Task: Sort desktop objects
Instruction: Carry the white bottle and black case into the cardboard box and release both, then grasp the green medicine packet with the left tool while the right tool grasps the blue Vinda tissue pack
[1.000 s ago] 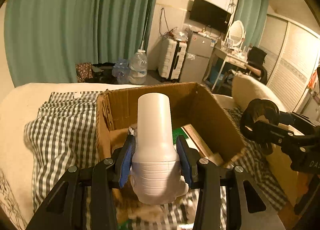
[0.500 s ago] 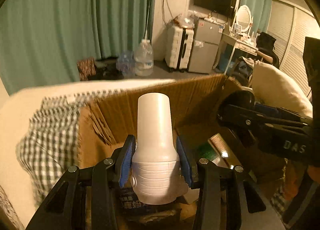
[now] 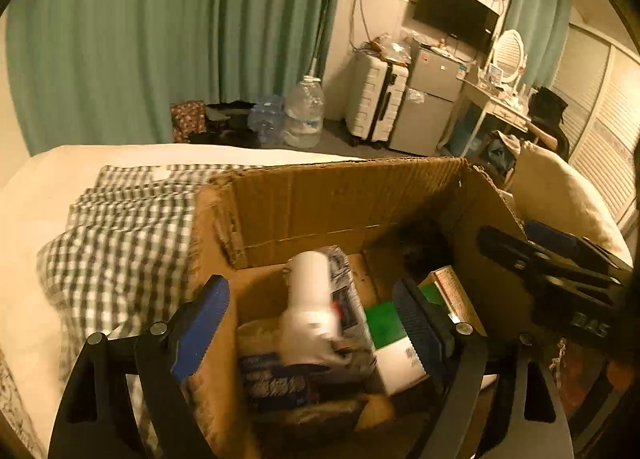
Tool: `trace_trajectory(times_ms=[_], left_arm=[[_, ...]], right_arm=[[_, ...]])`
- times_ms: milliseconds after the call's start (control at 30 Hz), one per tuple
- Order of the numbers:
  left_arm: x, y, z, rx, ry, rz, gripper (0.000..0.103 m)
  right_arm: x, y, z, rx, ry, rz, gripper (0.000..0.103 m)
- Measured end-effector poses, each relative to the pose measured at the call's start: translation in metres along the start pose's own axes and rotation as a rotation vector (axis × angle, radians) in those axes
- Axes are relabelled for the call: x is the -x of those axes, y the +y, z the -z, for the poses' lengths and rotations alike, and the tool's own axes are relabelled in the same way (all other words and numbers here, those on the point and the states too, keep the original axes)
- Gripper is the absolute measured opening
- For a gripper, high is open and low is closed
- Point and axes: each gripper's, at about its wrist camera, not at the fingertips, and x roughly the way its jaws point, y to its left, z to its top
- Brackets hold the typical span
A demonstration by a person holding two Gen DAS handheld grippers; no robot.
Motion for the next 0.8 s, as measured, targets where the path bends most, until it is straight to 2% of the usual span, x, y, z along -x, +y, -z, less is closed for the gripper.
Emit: trace_trajectory(times_ms=[200,267,400,467,500,667,733,800], left_arm=[[0.052,0.005,0.001,0.065,-0.044,-0.026,0.087],[0.073,0.002,0.004,0.061,-0.057,-0.025,0.087],[0.112,-0.005,0.024,0.015,-0.113,-0.037,0.093],[0.128,-0.005,0.046,-0.01,-0.124,-0.053,0.095],[0.133,-0.005,0.054,-0.011,-0.123,-0.059,0.102],[0.146,0.013,0.115,0.058,-0.147,-0.04,0.103],[0.137,0.026,0.142,0.129,-0.119,-0.019,0.103],[0.12,0.038,0.167,0.215,-0.047,-0.002,0.103]], right_arm=[[0.06,0.001,0.008,-0.001,-0.031,-0.003,0.087],[0.081,0.001,0.017,0.008,-0.042,0.003,0.087],[0.115,-0.003,0.032,0.03,-0.044,0.023,0.087],[0.134,-0.007,0.045,0.042,-0.046,0.027,0.087],[0.141,-0.008,0.053,0.045,-0.049,0.032,0.087],[0.171,-0.022,0.113,0.089,-0.091,0.104,0.087],[0.174,-0.029,0.138,0.096,-0.091,0.116,0.087],[0.166,-0.034,0.153,0.073,-0.045,0.105,0.087]])
